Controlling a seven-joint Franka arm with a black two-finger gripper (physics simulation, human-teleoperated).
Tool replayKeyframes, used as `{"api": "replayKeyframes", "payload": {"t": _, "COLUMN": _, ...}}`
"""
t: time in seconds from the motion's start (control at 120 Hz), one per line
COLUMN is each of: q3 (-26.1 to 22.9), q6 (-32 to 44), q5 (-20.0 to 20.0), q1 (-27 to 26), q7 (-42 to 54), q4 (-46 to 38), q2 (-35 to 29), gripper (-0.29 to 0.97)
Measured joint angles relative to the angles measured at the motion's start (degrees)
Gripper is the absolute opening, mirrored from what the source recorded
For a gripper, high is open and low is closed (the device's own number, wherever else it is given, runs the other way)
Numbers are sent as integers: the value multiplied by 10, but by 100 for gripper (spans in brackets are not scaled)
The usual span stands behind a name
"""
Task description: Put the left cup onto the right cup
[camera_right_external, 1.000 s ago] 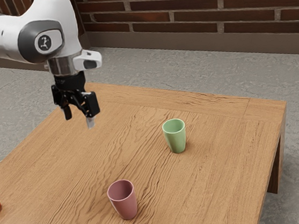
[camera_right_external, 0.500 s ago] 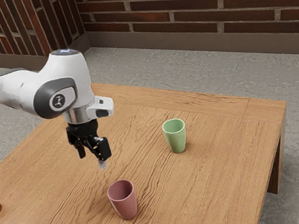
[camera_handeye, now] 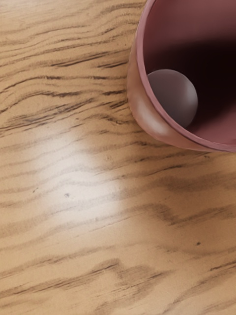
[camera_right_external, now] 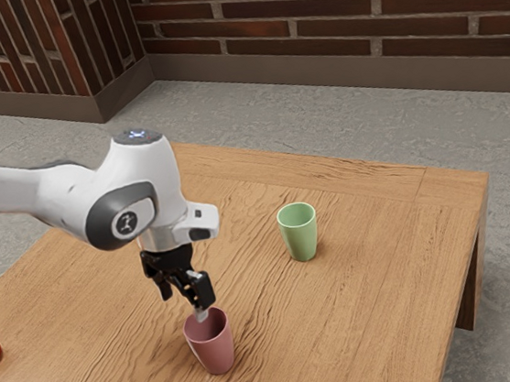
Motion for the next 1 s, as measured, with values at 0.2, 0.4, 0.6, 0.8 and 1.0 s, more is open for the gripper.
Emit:
{"api": "replayKeyframes", "payload": {"t": 0.2, "q3": 0, "q6": 19, "q5": -7, "q1": 0, "q7": -5, "q4": -2, "q2": 24, "gripper": 68}}
{"api": "replayKeyframes", "payload": {"t": 0.4, "q3": 0, "q6": 42, "q5": -14, "q1": 0, "q7": -8, "q4": -2, "q2": 61, "gripper": 68}}
{"api": "replayKeyframes", "payload": {"t": 0.6, "q3": 0, "q6": 59, "q5": -22, "q1": 0, "q7": -13, "q4": 2, "q2": 72, "gripper": 34}}
{"api": "replayKeyframes", "payload": {"t": 0.8, "q3": -1, "q6": 67, "q5": -24, "q1": -1, "q7": -19, "q4": 5, "q2": 74, "gripper": 3}}
{"api": "replayKeyframes", "payload": {"t": 1.0, "q3": -2, "q6": 68, "q5": -20, "q1": -2, "q7": -23, "q4": 16, "q2": 73, "gripper": -6}}
